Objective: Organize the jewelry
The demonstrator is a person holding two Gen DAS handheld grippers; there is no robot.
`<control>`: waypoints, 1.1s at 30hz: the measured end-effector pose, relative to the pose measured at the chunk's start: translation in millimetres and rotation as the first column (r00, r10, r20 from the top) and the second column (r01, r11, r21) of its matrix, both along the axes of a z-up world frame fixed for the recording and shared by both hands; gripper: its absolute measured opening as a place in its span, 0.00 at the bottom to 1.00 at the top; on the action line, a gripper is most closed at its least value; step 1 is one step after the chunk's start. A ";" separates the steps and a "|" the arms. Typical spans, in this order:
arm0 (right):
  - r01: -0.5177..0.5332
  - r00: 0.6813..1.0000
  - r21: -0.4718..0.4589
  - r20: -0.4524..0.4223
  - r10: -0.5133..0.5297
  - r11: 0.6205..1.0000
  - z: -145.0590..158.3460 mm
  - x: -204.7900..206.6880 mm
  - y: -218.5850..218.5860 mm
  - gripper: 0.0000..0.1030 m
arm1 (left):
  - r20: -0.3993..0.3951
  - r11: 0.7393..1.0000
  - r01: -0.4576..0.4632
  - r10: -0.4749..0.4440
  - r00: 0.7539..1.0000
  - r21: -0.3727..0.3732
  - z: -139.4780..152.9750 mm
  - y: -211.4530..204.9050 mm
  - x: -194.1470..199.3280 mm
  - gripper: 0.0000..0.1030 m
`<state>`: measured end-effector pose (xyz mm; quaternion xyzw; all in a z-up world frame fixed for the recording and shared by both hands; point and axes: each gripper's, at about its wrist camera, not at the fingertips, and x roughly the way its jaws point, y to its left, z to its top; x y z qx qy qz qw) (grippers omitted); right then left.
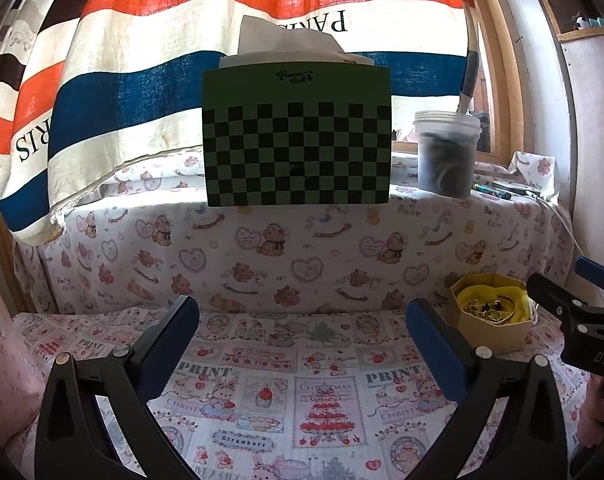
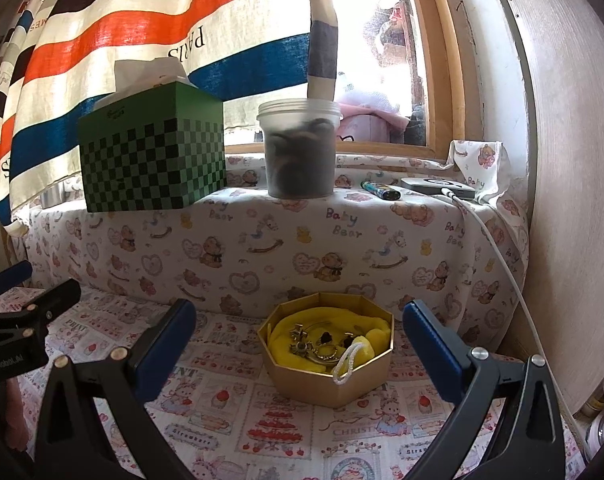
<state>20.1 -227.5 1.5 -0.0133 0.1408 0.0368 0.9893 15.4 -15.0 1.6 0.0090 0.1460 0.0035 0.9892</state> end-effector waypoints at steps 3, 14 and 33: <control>-0.005 1.000 -0.001 -0.001 0.005 1.000 -0.1 0.2 0.2 1.00 | -0.002 1.000 0.000 0.000 1.000 -0.001 -0.1 0.4 0.7 1.00; -0.007 1.000 -0.001 -0.001 0.007 1.000 -0.3 0.1 0.4 1.00 | -0.004 1.000 -0.004 0.004 1.000 -0.001 -0.2 0.8 0.9 1.00; -0.002 1.000 -0.001 -0.002 0.002 1.000 -0.6 0.1 -0.1 1.00 | 0.000 1.000 -0.024 0.024 1.000 0.002 -0.2 2.6 0.5 1.00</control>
